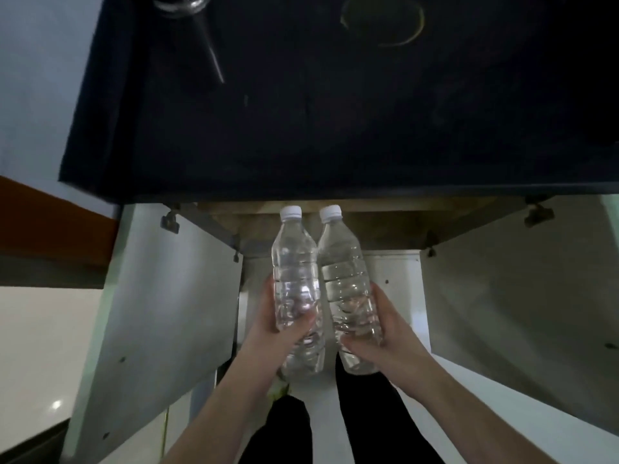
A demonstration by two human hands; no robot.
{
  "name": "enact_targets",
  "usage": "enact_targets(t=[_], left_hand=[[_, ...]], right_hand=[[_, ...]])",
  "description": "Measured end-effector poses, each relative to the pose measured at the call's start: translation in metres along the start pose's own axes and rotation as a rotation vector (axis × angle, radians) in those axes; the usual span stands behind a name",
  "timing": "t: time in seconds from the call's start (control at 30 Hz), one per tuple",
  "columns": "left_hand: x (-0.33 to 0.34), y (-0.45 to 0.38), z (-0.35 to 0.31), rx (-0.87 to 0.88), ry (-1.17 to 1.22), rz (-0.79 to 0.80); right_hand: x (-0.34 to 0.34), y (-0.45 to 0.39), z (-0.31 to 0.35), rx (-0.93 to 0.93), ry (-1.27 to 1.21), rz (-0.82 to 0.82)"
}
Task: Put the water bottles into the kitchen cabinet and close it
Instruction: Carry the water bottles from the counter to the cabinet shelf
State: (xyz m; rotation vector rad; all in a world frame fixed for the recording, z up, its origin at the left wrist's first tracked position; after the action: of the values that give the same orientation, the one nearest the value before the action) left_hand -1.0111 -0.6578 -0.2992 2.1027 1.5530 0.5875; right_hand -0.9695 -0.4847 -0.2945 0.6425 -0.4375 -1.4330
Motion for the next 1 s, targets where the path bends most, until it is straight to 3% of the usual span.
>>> enact_targets(t=[0.37, 0.57, 0.83, 1.0], left_hand=[[-0.034, -0.091, 0.058, -0.022, -0.047, 0.081], [-0.027, -0.138, 0.078, 0.100, -0.088, 0.000], [-0.006, -0.188, 0.061, 0.233, 0.095, -0.106], [0.007, -0.216, 0.044, 0.397, 0.107, -0.060]], right_hand=[[0.034, -0.090, -0.048, -0.098, -0.162, -0.083], [0.022, -0.135, -0.070, -0.186, -0.170, -0.174], [-0.019, -0.187, -0.061, -0.334, -0.250, -0.153], [-0.040, -0.219, -0.060, -0.373, -0.297, -0.172]])
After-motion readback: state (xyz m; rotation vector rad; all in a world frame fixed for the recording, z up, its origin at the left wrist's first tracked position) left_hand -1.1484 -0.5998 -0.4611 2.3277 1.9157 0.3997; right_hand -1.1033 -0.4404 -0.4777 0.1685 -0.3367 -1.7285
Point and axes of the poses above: each hand's wrist, its own y-axis away from the middle knuckle, its own x-axis out of the palm, z = x × y, the point moved 7 cm from there along -y, towards the middle knuckle, and after that the axes turned 4 degrees about x, right-handed, at the moved point
